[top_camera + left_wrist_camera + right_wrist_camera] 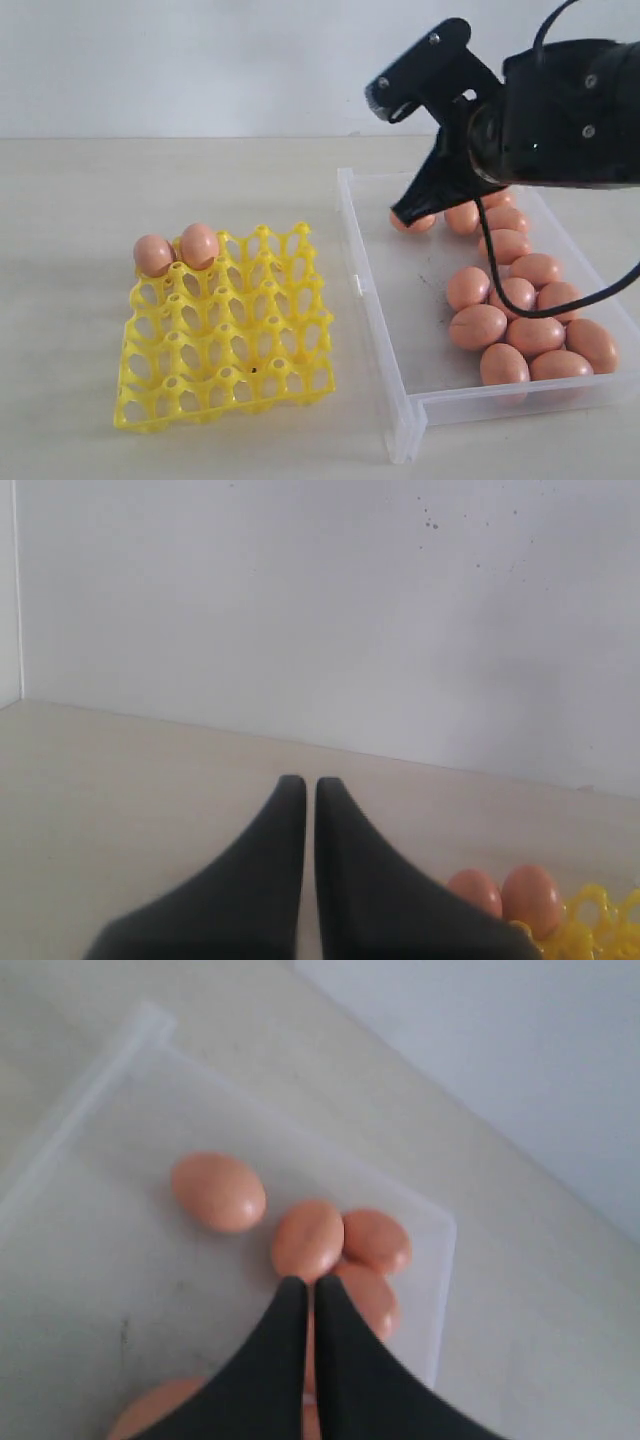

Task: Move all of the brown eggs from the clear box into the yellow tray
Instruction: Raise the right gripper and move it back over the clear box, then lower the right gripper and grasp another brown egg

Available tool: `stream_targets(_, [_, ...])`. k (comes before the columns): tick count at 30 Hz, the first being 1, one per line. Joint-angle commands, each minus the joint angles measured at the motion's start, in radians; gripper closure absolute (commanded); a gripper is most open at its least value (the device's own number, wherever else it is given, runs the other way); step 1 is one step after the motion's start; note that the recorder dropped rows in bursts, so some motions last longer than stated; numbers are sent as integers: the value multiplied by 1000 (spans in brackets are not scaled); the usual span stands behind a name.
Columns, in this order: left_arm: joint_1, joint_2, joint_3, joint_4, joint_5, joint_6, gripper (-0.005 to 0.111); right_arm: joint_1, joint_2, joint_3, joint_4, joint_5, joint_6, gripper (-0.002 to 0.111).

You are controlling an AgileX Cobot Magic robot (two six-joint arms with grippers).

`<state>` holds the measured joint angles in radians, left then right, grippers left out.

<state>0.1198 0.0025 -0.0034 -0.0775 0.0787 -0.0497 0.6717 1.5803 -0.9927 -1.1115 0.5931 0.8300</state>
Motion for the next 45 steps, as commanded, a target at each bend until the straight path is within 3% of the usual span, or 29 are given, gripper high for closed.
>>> stream_targets(1, [-2, -2, 3, -9, -4, -9, 103, -134, -12, -24, 349, 41, -288, 108])
stream_targets(4, [-2, -2, 3, -9, -4, -9, 103, -253, -12, -66, 589, 52, -519, 108])
stream_targets(8, [-2, -2, 3, -9, -2, -9, 103, -355, -10, -100, 900, 120, -1109, 108])
stream_targets(12, [-2, -2, 3, -9, -2, -9, 103, -361, -8, -100, 898, 168, -1554, 108])
stream_targets(14, [-2, -2, 3, -9, -2, -9, 103, -361, 3, -100, 893, 144, -1666, 108])
stream_targets(19, [-2, -2, 3, -9, -2, -9, 103, -361, 66, -100, 886, 39, -1717, 104])
stream_targets(22, [-2, -2, 3, -9, -3, -9, 103, -361, 126, -102, 870, 33, -1783, 86])
stream_targets(24, [-2, -2, 3, -9, -3, -9, 103, -361, 167, -104, 832, -6, -1773, 69])
stream_targets(27, [-2, -2, 3, -9, -3, -9, 103, -361, 212, -104, 789, -87, -1715, 53])
stream_targets(34, [-2, -2, 3, -9, -3, -9, 103, -361, 262, -106, 650, -153, -1610, 52])
stream_targets(45, [-2, -2, 3, -9, 0, -9, 103, -361, 316, -108, 624, -279, -1608, 52])
